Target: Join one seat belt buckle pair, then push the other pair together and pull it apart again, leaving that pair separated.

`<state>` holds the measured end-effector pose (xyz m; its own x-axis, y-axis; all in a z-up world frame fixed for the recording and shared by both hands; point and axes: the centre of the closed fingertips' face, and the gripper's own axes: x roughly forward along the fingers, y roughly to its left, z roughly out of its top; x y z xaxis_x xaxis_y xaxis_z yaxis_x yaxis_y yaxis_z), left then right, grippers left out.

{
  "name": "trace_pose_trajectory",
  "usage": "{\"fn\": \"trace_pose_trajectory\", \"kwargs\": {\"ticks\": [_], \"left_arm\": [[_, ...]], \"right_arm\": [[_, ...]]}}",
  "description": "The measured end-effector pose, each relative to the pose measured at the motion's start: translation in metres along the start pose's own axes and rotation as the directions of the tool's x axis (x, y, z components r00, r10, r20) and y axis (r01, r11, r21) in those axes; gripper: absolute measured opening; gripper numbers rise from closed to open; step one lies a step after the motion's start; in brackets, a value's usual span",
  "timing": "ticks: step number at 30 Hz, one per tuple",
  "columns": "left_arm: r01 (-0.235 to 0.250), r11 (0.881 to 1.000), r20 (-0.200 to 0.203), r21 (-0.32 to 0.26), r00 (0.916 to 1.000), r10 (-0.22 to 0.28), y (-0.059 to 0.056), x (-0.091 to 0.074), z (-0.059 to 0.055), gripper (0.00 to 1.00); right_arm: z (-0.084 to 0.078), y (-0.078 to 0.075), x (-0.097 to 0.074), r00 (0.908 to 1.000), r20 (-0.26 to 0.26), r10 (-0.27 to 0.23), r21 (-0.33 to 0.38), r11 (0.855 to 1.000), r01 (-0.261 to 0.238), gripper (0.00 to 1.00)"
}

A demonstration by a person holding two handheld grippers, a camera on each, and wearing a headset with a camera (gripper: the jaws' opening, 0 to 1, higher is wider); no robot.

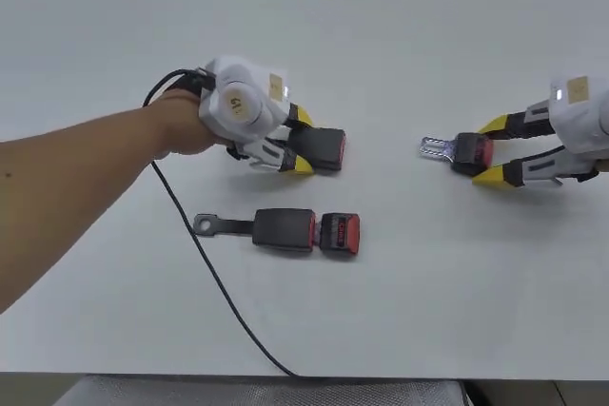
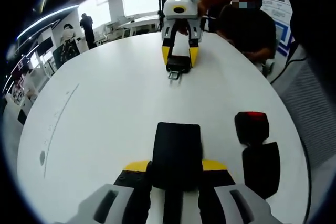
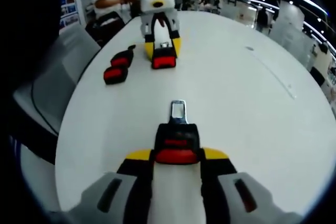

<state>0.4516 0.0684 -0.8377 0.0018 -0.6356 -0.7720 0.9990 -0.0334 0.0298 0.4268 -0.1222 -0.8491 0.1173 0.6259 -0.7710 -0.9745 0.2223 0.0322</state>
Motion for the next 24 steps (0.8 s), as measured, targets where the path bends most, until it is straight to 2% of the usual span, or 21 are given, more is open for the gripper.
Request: {"fn": "trace_pose_trajectory", "kwargs": {"ticks": [4, 9, 13, 24], "left_arm": [[0.001, 1.000, 0.000, 0.001, 1.0000, -0.001, -0.003, -0.004, -0.001, 0.36], [0.007, 1.000, 0.005, -0.004, 1.0000, -0.007, -0.008, -0.005, -0.003, 0.35], [0.015, 1.000, 0.003, -0.002, 0.9999, -0.015, -0.012, -0.004, -0.004, 0.35], [0.026, 0.998, 0.009, -0.049, 0.9996, -0.025, -0.016, 0.000, -0.006, 0.35]], "right_arm": [[-0.001, -0.001, -0.001, 0.9990, 0.044, -0.005, 0.015, 1.000, 0.004, 0.35], [-0.001, -0.002, -0.002, 0.9975, 0.070, 0.005, 0.020, 1.000, -0.006, 0.34], [-0.002, -0.001, -0.002, 0.9973, 0.068, 0.028, -0.002, 1.000, -0.028, 0.34], [0.002, 0.002, -0.001, 0.9954, 0.087, 0.041, -0.018, 0.999, -0.040, 0.34]]}}
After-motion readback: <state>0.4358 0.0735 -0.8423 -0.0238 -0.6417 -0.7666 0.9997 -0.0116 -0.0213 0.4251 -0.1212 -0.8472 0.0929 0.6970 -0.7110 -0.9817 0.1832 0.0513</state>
